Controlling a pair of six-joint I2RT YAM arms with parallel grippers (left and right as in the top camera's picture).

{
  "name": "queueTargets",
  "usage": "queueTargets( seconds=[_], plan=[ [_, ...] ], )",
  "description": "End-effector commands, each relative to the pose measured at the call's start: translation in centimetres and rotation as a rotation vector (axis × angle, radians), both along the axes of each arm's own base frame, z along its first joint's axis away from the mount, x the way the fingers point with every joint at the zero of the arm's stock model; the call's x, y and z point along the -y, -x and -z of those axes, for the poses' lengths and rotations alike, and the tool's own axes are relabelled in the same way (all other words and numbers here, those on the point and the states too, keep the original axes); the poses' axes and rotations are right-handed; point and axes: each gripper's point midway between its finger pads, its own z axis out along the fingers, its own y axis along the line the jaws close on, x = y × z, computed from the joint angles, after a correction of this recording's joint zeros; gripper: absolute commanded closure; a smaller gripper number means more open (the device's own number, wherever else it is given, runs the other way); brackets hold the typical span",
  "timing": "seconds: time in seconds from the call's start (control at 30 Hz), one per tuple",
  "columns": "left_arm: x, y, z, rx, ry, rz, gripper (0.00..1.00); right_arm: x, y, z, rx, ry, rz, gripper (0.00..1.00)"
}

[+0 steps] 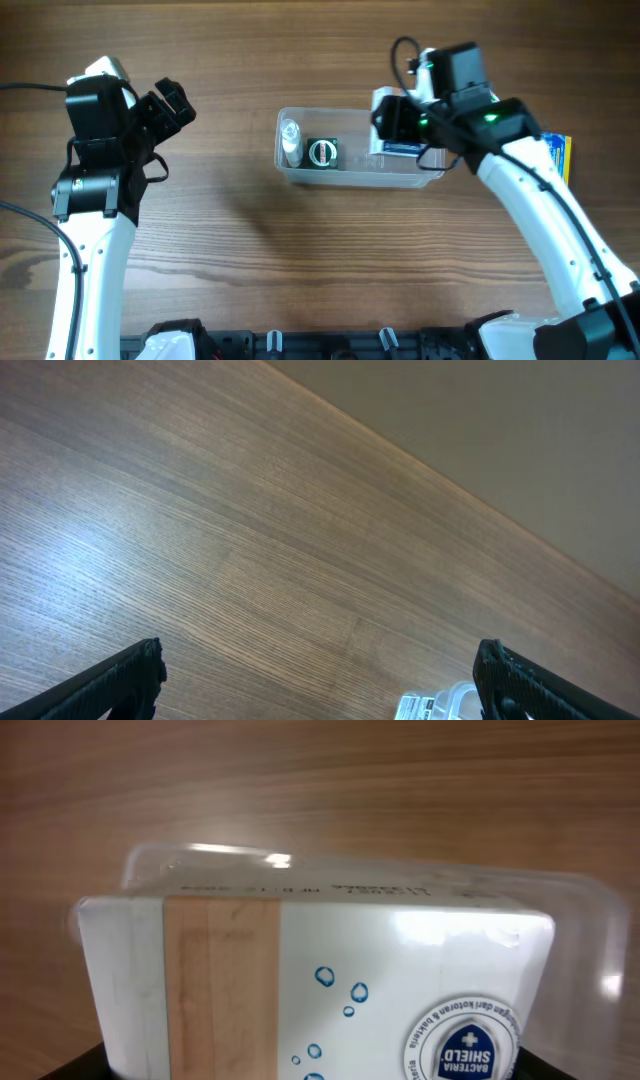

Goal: Pack container
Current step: 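Carry the Hansaplast box into the container and release it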

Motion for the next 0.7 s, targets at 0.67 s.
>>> queueTargets(
  seconds=[0.67],
  plan=[
    [0.0,-0.1,-0.2,0.004,0.003,0.007,0.00,-5.1,-2.1,8.5,-0.052,0.185,-0.082,0.30]
  ],
)
